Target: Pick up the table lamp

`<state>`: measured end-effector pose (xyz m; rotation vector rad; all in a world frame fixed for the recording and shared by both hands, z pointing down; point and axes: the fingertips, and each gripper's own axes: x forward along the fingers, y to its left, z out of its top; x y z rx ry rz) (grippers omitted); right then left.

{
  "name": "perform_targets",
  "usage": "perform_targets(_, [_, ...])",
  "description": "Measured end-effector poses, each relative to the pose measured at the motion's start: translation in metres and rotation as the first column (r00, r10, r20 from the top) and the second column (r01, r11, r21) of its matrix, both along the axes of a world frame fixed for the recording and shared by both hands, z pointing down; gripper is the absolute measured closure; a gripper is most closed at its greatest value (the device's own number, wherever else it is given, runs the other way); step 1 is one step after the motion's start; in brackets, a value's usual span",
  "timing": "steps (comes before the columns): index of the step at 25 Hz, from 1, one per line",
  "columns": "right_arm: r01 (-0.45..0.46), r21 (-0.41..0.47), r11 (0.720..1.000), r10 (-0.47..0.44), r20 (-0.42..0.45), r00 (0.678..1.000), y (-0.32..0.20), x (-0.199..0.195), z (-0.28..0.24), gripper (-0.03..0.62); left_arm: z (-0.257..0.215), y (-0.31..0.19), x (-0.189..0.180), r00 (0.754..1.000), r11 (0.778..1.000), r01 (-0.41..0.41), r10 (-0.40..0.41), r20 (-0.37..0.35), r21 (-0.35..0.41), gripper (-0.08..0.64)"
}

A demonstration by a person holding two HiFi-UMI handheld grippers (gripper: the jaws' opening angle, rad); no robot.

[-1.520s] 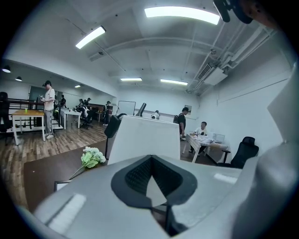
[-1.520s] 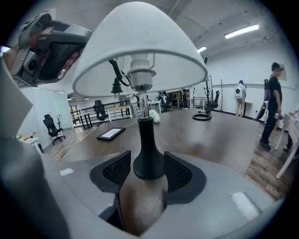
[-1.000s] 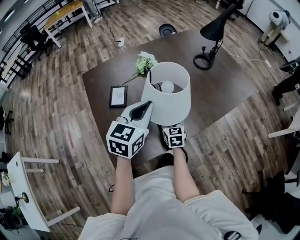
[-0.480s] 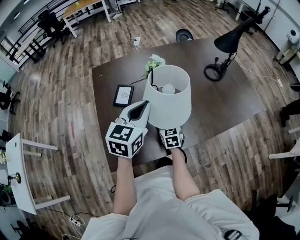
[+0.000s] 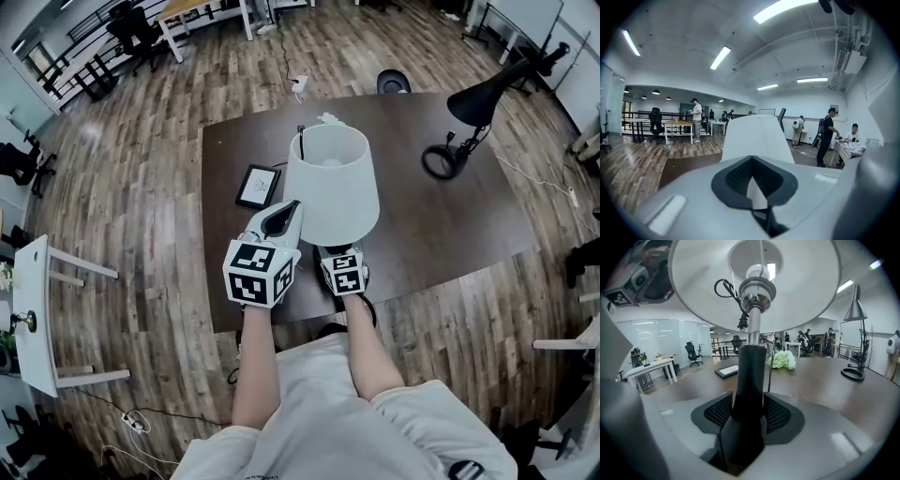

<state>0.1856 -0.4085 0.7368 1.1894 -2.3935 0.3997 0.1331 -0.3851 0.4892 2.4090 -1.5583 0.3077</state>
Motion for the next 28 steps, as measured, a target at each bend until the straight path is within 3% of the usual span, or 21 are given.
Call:
perform_targets(7, [0.034,0.012,0.999,-0.034,-0.005,0.999,-0.006,-0.007,-0.006,0.368,0.008,0.002,-0.009,0.999,0.999,0.039,-0.039,0.021,-0.01,0.56])
perform_targets(12, [0.025,0.007,1.0,-0.025,0.037,0.999,-0.006,-0.001,-0.006,0.37,0.015,0.007,-0.029,0.996,0.996,0.085,-0.085,0.023,-0.018,0.56])
perform_targets(19, [0.011,0.062,0.998,-0.015,0.057,0.998,-0.003,0.005,-0.016,0.371,0.08,0.029,-0.053,0.99,0.98,0.143,-0.141,0.019,-0.141,0.56])
perform_targets(28, [0.015,0.09,0.996,-0.021,0.068,0.997,-0.002,0.013,-0.044,0.37,0.092,0.04,-0.043,0.991,0.975,0.133,-0.136,-0.004,-0.176,0.56])
